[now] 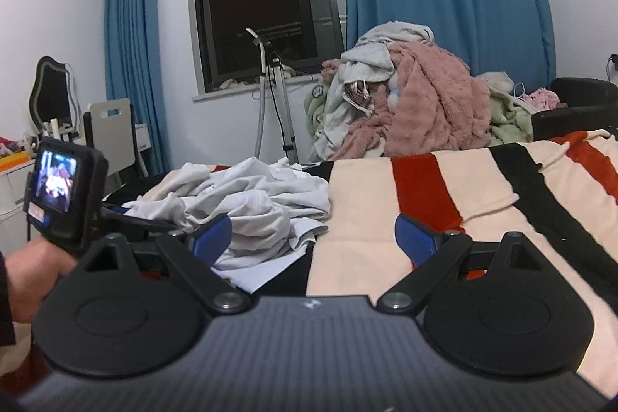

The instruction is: Fold clothes

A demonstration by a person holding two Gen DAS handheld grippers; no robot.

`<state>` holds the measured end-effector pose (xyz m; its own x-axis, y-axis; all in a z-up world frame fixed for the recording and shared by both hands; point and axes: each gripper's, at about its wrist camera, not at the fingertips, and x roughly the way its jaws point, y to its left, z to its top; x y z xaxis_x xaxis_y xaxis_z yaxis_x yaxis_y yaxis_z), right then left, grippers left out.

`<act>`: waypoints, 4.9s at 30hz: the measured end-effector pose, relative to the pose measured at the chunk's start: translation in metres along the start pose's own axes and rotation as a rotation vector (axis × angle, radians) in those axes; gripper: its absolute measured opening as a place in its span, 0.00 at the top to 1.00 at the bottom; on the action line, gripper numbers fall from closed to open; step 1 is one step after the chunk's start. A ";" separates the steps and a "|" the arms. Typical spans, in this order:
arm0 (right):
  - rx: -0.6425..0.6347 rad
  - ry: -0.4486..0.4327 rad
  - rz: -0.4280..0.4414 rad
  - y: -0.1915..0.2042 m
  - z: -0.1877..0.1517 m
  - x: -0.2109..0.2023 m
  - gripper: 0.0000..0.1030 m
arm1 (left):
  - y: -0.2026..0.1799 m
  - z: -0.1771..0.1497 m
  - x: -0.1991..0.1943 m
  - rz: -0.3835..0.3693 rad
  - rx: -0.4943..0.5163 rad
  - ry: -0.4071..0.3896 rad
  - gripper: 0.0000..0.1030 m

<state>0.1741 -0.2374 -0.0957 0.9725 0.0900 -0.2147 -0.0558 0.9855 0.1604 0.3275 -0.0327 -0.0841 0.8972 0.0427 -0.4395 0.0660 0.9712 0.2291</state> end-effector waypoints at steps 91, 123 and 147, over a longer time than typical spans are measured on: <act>0.622 0.117 -0.457 -0.135 -0.003 -0.111 0.60 | 0.033 -0.100 -0.249 -0.576 -0.275 0.045 0.46; 0.442 0.164 -0.107 -0.090 0.021 -0.085 0.26 | 0.063 0.064 -0.181 -0.328 -0.208 -0.055 0.96; 0.295 0.149 0.038 -0.077 0.017 -0.047 0.26 | 0.102 -0.050 -0.158 -0.265 -0.289 0.077 0.29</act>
<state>0.1365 -0.3202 -0.0820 0.9260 0.1677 -0.3383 -0.0027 0.8989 0.4382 0.1710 0.0716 -0.0345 0.8293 -0.2115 -0.5172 0.1554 0.9764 -0.1501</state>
